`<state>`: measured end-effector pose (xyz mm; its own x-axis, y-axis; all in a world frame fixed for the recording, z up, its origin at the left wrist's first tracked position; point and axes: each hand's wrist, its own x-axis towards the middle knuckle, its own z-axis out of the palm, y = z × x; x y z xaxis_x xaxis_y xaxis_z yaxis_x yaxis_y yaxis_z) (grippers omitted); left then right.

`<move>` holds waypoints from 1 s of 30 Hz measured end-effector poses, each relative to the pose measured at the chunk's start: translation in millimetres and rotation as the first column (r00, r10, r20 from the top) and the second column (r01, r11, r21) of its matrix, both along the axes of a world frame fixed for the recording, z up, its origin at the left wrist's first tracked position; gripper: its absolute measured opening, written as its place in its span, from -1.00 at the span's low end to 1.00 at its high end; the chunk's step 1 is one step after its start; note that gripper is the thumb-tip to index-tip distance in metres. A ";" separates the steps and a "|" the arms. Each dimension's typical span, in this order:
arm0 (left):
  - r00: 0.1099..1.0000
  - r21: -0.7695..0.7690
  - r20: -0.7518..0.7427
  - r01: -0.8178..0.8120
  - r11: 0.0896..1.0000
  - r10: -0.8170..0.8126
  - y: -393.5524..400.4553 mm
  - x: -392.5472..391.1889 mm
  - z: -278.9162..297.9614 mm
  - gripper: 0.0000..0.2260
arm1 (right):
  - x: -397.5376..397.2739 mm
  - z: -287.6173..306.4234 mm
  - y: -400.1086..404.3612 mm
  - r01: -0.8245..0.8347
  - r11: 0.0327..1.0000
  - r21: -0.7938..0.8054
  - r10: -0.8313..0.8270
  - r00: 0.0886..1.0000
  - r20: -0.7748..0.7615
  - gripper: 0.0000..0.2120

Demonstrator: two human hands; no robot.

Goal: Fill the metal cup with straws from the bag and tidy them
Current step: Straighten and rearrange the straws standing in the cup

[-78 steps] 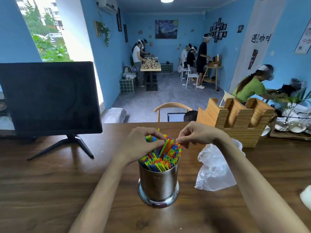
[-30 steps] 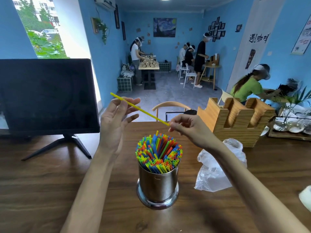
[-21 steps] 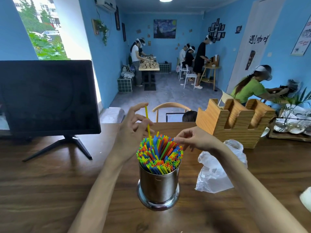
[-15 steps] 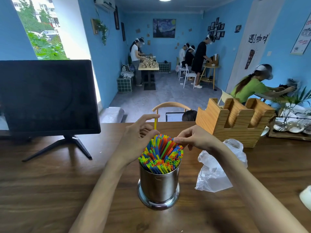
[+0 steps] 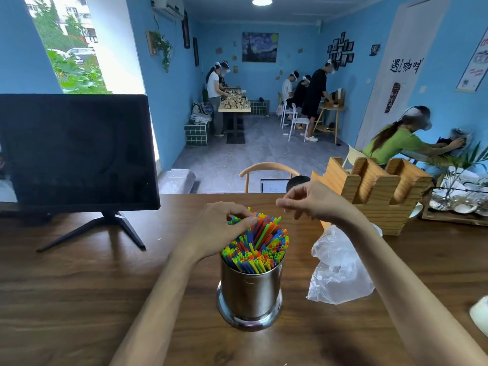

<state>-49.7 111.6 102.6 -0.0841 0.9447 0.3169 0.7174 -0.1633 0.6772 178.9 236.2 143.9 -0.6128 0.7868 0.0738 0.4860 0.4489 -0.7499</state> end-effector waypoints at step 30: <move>0.565 0.220 0.825 -0.330 0.918 0.005 -8.6 -8.6 25.3 -0.95 | 8.6 28.7 -2.0 0.015 0.980 -0.197 -0.122 0.830 -0.544 -0.85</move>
